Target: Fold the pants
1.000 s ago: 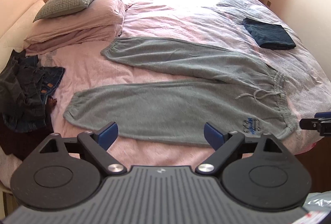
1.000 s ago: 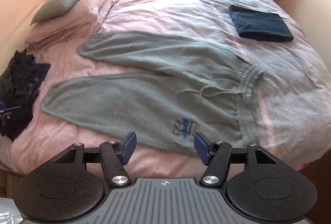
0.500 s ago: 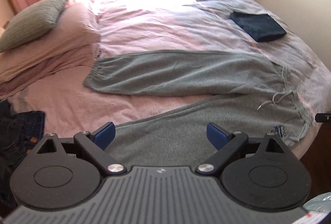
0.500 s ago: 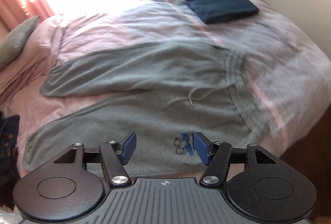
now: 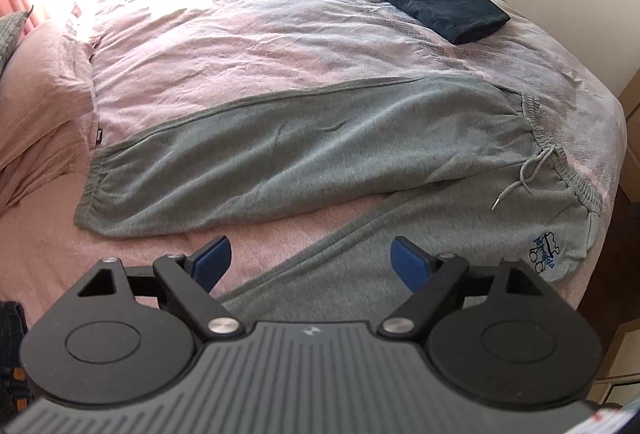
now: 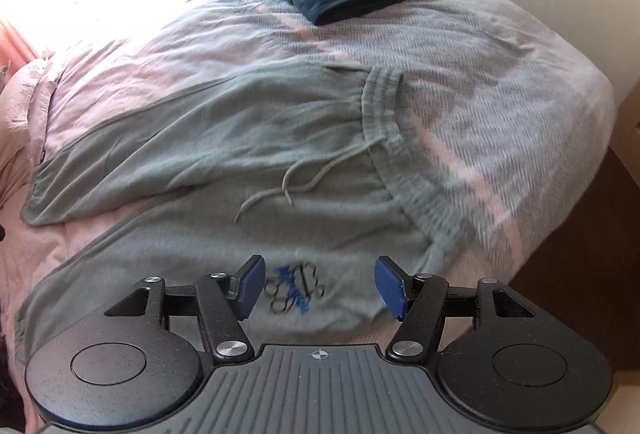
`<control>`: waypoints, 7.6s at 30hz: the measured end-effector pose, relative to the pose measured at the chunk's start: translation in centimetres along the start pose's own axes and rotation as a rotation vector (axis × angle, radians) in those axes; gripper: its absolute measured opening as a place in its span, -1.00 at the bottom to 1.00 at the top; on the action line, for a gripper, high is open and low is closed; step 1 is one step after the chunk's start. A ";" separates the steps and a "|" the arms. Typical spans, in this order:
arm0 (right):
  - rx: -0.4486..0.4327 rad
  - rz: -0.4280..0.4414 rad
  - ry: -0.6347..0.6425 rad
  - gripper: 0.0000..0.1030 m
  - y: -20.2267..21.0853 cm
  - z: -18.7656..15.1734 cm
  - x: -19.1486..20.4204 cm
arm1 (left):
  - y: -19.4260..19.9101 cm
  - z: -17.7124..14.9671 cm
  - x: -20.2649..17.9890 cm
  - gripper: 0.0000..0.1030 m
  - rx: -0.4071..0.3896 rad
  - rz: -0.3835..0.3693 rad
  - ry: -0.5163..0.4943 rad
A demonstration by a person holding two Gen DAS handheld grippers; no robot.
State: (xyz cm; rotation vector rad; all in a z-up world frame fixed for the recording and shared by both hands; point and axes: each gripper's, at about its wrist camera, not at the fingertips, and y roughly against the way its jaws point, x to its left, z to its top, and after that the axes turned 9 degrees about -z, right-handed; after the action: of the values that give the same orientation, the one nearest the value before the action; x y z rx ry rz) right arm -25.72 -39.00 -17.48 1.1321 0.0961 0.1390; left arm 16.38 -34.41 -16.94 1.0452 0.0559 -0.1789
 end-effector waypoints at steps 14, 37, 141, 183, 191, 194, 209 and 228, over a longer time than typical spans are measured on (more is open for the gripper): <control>-0.068 0.114 0.284 0.14 -19.3 18.0 2.3 | -18.9 12.1 2.5 0.16 -0.004 0.003 -0.243; -0.038 0.232 0.685 -1.00 -30.5 25.0 7.9 | -32.1 15.0 7.6 -0.84 0.206 0.006 -0.624; -0.141 0.453 -0.735 -1.00 -18.1 -4.6 -14.3 | -3.3 -29.4 22.7 -0.86 -0.534 0.241 1.101; -0.131 0.495 -0.707 -1.00 -12.3 -10.0 -18.1 | 3.5 -38.1 16.5 -0.87 -0.671 0.302 0.872; -0.082 0.451 -0.731 -1.00 -13.9 -11.4 -18.2 | 3.0 -40.5 16.8 -0.87 -0.684 0.285 0.948; -0.113 0.478 -0.728 -1.00 -13.1 -10.9 -18.3 | 3.2 -40.5 16.3 -0.87 -0.688 0.294 0.916; -0.148 0.207 -0.528 -0.14 -11.2 -11.6 -16.3 | 4.3 -40.8 16.0 -0.39 -0.577 0.422 0.936; -0.424 0.251 -0.294 -0.14 -13.7 -1.1 -14.8 | -9.8 -10.6 3.3 -0.33 -0.449 -0.142 0.279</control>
State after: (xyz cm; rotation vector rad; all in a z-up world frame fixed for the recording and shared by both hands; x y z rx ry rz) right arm -39.64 -46.07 -30.31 0.7268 -0.3258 0.2033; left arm 18.36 -30.45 -31.04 0.6109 0.4062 -0.1386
